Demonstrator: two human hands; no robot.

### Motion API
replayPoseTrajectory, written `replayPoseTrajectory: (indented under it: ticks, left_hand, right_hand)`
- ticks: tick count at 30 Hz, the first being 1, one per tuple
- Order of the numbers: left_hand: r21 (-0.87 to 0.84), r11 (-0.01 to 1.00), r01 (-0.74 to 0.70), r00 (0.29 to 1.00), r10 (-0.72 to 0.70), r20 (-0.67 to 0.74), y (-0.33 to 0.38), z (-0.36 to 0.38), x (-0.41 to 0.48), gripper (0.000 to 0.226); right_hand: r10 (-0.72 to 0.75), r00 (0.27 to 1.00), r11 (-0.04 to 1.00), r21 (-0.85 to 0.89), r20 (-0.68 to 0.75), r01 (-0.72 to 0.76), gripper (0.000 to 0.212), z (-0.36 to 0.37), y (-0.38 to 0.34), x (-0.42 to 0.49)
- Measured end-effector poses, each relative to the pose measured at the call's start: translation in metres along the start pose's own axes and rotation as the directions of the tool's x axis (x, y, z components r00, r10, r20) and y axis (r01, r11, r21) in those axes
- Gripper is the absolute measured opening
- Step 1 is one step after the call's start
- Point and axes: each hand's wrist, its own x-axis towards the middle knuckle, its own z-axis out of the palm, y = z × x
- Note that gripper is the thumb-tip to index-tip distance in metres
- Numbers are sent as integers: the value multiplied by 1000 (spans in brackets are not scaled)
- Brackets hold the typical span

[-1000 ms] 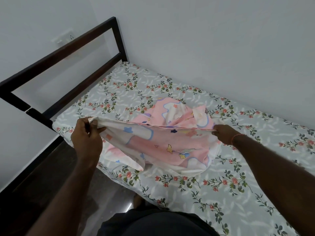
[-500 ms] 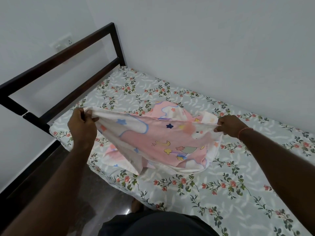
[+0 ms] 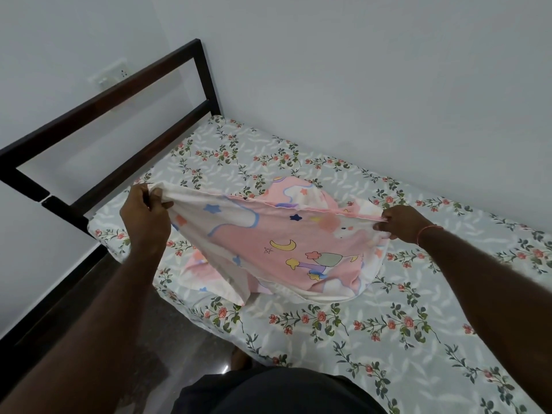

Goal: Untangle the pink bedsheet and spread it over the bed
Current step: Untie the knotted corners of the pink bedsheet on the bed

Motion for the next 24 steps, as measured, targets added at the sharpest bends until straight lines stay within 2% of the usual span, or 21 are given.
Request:
replayPoseTrajectory:
  ticks: [6,12,15,19,21,23,24]
  left_hand:
    - [65,998,-14,1000,15,-8,1,-2,2,9]
    - [170,977,-126,992,119,52,10,-6,17,14]
    - [176,971,-162,987,160,21,36,-10,61,17]
    - [207,940,-272,960,281,-12,98,-11,161,18]
    - [229,914,-335,941,338,30,125,-11,199,14]
    - [244,881,-406,913,402,69,151,-7,226,9]
    - [231,862,-451,891,451,54,177,-8,242,9]
  right_hand:
    - [-16,1000,999,38,-14,17,14,-6,4,1]
    - [-65,997,993,-105,-33,62,28,-24,-4,-4]
    - [-161,979,978,-156,-125,141,34,-77,-31,-1]
    - [-247,877,969,-130,-411,212,19,-195,-84,-11]
    - [-249,891,963,-193,-380,186,9,-220,-100,-16]
    - [-222,924,942,-312,-310,122,10,-230,-109,-13]
    - [-196,922,937,-340,-334,76,11,-245,-118,-17]
